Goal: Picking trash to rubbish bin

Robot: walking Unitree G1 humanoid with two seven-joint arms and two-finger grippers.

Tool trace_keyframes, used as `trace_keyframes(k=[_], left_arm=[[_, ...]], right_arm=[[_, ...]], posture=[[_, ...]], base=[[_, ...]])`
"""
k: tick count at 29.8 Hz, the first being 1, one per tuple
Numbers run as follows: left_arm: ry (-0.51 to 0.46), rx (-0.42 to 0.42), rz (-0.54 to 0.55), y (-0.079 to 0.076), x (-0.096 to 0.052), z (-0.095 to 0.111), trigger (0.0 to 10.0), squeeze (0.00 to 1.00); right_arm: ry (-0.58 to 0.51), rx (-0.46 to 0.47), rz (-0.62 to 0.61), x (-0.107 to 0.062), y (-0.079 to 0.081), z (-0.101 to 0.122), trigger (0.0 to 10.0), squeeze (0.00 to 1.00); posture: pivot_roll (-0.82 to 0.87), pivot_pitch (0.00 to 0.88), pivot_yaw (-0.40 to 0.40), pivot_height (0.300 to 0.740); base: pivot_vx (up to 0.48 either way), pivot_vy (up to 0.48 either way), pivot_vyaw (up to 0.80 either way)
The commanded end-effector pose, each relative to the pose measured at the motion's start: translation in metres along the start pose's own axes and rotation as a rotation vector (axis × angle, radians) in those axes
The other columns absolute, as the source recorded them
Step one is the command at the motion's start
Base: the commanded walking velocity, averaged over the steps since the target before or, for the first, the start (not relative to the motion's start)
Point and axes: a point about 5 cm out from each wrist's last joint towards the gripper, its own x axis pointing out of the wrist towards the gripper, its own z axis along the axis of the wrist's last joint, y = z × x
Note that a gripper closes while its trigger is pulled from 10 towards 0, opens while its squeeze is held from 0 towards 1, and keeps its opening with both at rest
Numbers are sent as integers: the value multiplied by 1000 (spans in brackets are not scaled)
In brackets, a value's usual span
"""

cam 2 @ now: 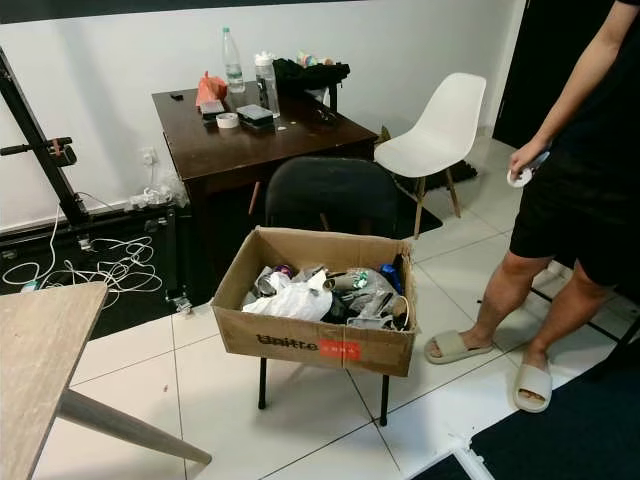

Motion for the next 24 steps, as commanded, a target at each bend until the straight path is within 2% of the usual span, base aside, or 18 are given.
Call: trace_keyframes(k=[1, 7, 10, 14, 18, 20, 24], left_arm=[[30, 31, -7, 2, -1, -6, 10000, 0], [33, 43, 20, 10, -2, -6, 10000, 0], [33, 31, 46, 19, -4, -7, 10000, 0], [29, 16, 69, 25, -6, -7, 10000, 0], [8, -44, 102, 36, -9, -6, 10000, 0], [9, -42, 106, 37, -9, -6, 10000, 0], [20, -25, 157, 49, -13, -11, 10000, 0]], right_arm=[[14, -9, 5, 0, 3, -3, 10000, 0], [9, -26, 20, 0, 11, -1, 10000, 0], [14, -34, 34, -1, 20, -2, 10000, 0], [16, -51, 44, -1, 23, -2, 10000, 0], [5, -70, 42, -1, 22, 1, 10000, 0], [0, -74, 40, 0, 20, 2, 10000, 0], [2, -119, 39, 0, 17, 1, 10000, 0]], posture=[[-215, 78, 63, 740], [-202, 78, 75, 740], [-194, 67, 72, 740], [-186, 66, 72, 740], [-191, 83, 87, 740], [-191, 83, 87, 740], [-159, 98, 90, 740]], base=[[0, 0, 0], [0, 0, 0], [0, 0, 0], [0, 0, 0], [0, 0, 0], [0, 0, 0], [0, 0, 0]])
